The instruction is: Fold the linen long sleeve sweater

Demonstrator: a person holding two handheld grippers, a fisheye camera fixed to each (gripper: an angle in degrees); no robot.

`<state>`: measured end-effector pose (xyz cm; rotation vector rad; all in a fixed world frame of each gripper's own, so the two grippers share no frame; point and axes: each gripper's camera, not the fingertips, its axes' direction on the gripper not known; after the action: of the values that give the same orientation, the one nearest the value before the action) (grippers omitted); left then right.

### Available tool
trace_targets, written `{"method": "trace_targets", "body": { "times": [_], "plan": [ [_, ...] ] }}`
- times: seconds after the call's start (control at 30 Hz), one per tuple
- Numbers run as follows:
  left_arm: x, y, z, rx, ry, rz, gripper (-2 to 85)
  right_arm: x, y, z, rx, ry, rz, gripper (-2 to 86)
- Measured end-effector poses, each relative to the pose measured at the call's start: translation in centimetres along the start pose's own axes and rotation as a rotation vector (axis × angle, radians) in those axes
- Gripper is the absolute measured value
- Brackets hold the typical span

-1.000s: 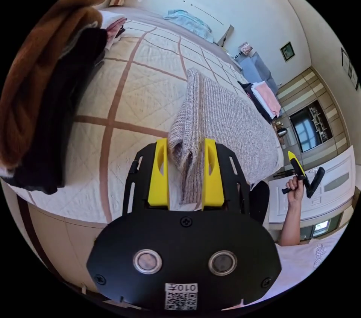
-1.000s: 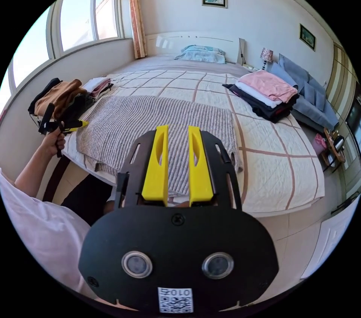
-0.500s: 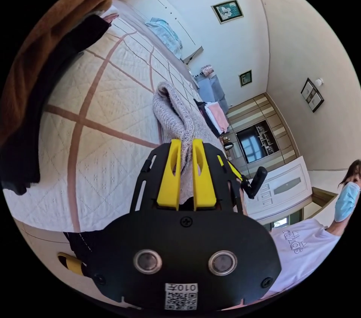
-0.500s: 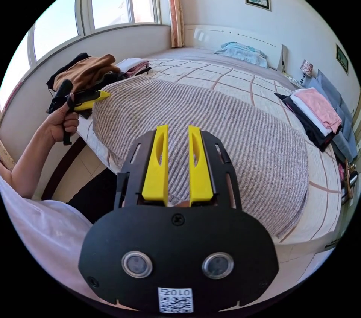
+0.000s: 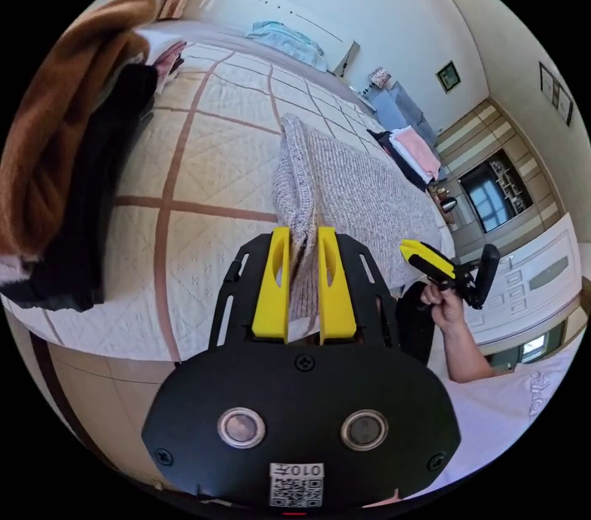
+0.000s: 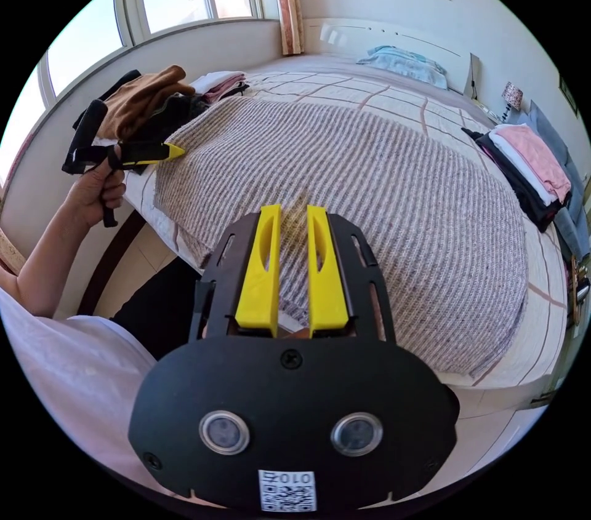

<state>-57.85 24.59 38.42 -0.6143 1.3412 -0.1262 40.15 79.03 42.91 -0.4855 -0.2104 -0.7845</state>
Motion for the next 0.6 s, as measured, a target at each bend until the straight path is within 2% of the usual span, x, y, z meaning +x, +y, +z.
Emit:
{"method": "trace_targets", "body": {
  "times": [0.1, 0.2, 0.4, 0.6],
  "plan": [
    [4.9, 0.7, 1.5, 0.034, -0.192, 0.147, 7.0, -0.4, -0.5, -0.1, -0.012, 0.017, -0.006, 8.0],
    [6.6, 2.1, 3.3, 0.072, -0.236, 0.190, 7.7, -0.9, -0.9, -0.1, -0.020, 0.053, -0.019, 8.0],
    [4.0, 4.0, 5.8, 0.082, -0.152, 0.124, 8.5, -1.5, -1.3, 0.4, -0.027, 0.079, -0.024, 8.1],
    [-0.4, 4.4, 8.3, 0.025, -0.042, 0.042, 9.5, -2.2, -1.8, -0.9, 0.089, 0.082, -0.041, 8.2]
  ]
}}
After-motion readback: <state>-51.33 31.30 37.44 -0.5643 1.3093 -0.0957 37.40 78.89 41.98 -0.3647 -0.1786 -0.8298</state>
